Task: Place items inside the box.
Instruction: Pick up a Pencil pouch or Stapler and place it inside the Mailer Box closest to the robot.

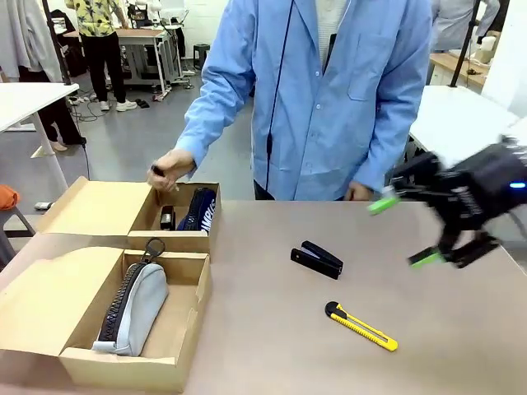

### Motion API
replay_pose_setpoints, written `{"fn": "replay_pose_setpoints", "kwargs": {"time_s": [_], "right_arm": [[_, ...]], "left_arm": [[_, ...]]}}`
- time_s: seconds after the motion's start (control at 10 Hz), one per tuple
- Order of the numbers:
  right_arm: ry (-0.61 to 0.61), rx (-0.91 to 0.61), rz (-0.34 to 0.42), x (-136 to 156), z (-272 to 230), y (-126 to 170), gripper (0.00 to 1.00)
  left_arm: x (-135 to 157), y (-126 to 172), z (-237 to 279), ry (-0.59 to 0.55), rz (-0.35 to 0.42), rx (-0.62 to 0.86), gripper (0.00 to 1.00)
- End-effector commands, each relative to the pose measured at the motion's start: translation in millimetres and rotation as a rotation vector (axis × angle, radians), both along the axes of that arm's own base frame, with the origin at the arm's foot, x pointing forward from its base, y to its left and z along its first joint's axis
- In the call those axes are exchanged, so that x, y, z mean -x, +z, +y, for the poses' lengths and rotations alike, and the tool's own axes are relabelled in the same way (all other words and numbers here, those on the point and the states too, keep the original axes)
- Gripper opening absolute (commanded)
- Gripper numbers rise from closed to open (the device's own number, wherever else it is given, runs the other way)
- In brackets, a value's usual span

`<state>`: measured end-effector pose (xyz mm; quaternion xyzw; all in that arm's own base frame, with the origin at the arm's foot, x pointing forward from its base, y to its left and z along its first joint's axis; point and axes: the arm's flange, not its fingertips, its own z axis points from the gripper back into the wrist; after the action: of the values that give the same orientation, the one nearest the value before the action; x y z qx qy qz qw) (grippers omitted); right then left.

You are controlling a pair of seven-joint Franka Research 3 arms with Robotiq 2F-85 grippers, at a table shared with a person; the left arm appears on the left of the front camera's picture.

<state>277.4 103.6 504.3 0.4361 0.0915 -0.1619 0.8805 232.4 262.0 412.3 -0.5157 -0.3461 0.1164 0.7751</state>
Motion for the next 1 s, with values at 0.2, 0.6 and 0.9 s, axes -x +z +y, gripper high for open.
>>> {"fn": "replay_pose_setpoints", "kwargs": {"time_s": [0.2,0.6,0.9], "right_arm": [[0.086,-0.205,-0.410,68,-121,-115,1.00],[-0.036,-0.484,-0.671,106,-128,-240,1.00],[-0.023,-0.374,-0.624,3,-241,-120,1.00]], "left_arm": [[-1,1,-1,0.000,-0.026,0.002,1.00],[-1,1,-1,0.000,-0.026,0.002,1.00],[-1,1,-1,0.000,-0.026,0.002,1.00]]}}
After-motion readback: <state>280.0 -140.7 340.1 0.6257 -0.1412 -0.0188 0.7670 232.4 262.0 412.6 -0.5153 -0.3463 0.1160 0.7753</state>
